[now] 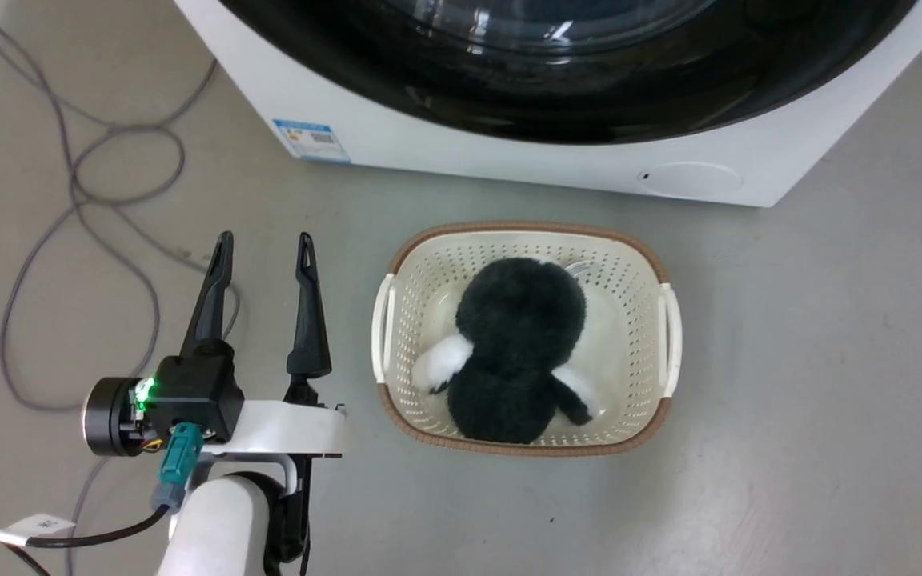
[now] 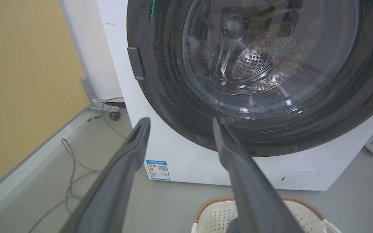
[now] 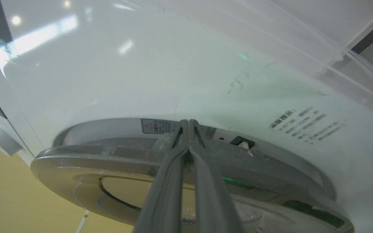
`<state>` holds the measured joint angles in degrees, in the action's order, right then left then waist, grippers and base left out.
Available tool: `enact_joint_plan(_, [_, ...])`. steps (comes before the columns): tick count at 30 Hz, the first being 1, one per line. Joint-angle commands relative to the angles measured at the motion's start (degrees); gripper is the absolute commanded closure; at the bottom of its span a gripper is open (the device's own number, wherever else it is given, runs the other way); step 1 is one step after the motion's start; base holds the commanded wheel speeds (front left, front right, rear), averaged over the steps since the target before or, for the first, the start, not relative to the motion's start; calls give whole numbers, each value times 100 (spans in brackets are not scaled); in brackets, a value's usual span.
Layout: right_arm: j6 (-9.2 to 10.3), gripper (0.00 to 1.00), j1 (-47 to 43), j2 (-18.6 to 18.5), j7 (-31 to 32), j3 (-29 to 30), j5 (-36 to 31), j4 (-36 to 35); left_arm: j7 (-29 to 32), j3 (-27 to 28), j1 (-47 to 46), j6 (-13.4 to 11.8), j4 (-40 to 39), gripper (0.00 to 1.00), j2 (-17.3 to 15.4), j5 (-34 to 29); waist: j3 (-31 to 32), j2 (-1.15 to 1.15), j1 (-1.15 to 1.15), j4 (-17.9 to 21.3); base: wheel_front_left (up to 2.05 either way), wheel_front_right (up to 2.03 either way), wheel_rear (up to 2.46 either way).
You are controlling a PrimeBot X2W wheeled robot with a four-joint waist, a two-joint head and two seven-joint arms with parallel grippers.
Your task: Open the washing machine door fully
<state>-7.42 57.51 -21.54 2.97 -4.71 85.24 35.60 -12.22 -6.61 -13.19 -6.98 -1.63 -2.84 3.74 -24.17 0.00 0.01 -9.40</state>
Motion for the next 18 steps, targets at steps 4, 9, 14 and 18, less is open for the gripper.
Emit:
enact_joint_plan(4, [-6, 100, 505, -123, 212, -232, 319, 311, -84, -75, -160, -90, -18, 0, -4, 80, -155, 0, -1, -126, 0, 0, 0])
enact_joint_plan(9, [-6, 100, 652, -171, 656, -372, 742, 308, -144, -107, -229, -163, -14, 0, -4, 130, -251, 0, -1, -191, 0, 0, 0])
enact_joint_plan(14, [-6, 100, 548, -262, 1129, -463, 1189, 224, -203, -104, -243, -207, 6, 0, -4, 136, -252, 0, -1, -191, 0, 0, 0])
enact_joint_plan(18, [-7, 100, 483, -336, 1444, -589, 1457, 216, -251, -81, -246, -194, 42, 0, -4, 127, -206, 0, -1, -160, 0, 0, 0])
